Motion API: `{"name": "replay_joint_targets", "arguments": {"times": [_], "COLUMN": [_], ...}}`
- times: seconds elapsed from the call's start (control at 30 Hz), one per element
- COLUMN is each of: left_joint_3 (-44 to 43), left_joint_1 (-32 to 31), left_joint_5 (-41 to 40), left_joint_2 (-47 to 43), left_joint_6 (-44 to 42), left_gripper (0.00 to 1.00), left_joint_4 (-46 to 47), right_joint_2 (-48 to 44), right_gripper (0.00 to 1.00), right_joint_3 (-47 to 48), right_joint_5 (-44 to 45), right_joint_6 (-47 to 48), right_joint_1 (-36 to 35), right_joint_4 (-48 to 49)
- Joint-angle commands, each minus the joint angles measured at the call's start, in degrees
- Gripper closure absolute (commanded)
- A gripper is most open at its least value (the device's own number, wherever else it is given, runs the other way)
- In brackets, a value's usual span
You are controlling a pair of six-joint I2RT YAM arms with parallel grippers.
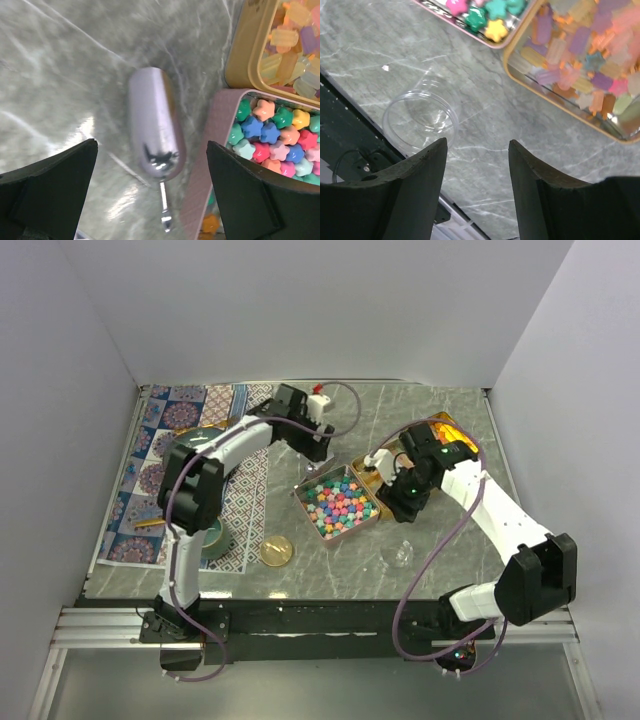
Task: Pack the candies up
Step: Pick up the spatula from the center of the board.
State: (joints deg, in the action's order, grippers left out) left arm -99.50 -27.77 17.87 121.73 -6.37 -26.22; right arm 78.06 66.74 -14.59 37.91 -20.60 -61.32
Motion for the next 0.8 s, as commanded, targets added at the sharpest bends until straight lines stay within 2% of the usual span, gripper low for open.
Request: {"name": "replay_joint_targets", "arguments": {"times": [0.0, 0.17, 0.33, 0.43, 0.77], "left_joint_3": [-2.6, -1.6, -4.8, -5.6, -5.5], "left_joint_1": [-1.7, -1.8, -1.5, -1.5, -2.1], "left_joint_5": [-4.4, -6.1, -5.4, -5.4, -6.6], "left_joint_2": [2.0, 2.9, 5.8, 6.2, 8.4], "left_joint_6": [3.6, 3.6, 8.5, 8.7, 3.1], "left_gripper": [0.03, 0.03, 0.01, 0.01, 0.14], "left_joint_4": [-2.7, -3.8, -5.6, -6.0, -9.6], "right_joint_2": [-0.6, 0.0, 0.0, -0.3, -0.9], "right_gripper": [0.40, 0.40, 0.40, 0.40, 0.41], "right_joint_3": [3.2, 4.7, 4.5, 4.0, 3.0], "right_joint_5": [0.0, -0.8, -2.1, -2.1, -1.5], "right_joint_6": [-1.9, -1.9, -2.5, -2.6, -2.3], "right_joint_1": [3.3, 7.0, 7.2, 7.3, 7.4], "right_joint_4": [0.1, -0.1, 0.3, 0.4, 1.0]}}
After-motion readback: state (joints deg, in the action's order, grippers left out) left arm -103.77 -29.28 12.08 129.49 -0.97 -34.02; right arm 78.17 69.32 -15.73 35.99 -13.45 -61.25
